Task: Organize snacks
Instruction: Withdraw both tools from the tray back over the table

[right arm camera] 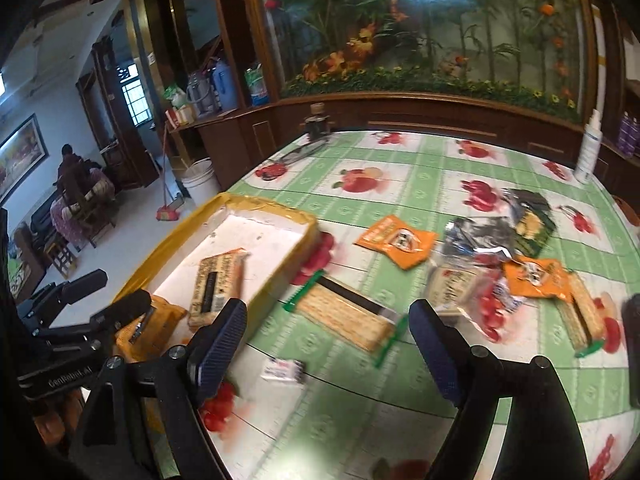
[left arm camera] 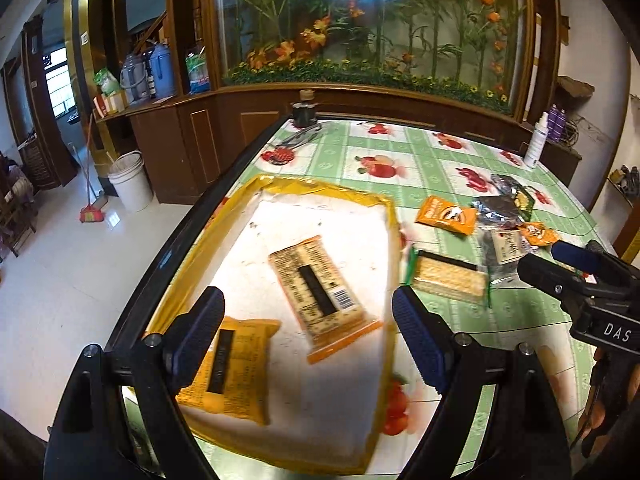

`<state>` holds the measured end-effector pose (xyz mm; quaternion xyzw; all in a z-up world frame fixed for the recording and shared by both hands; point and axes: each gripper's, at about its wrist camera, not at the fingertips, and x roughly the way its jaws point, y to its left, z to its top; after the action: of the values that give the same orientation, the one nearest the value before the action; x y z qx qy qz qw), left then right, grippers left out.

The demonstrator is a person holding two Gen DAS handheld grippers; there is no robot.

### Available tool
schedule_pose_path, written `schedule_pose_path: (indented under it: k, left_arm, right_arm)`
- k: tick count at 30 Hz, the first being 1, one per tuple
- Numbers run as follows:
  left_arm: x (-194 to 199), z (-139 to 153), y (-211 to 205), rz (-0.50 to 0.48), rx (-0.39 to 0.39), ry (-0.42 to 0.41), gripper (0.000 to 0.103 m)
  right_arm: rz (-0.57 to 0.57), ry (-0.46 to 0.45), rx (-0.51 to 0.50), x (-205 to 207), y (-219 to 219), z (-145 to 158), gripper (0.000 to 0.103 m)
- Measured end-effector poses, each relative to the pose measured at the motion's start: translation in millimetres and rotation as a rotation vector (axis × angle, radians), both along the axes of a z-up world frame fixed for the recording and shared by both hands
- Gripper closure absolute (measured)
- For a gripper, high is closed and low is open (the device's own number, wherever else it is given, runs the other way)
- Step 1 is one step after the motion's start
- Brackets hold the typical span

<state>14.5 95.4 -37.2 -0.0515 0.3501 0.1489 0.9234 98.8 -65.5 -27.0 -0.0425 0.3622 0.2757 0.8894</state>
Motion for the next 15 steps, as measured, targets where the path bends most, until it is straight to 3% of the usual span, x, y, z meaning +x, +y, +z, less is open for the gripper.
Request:
schedule_pose_path:
  k: [15]
  left_arm:
    - [24,-1,-79,-0.167,0.02,0.027,0.017]
  right_arm:
    - [-0.203,0.015,-0.008,-5,-126,-8,0.018]
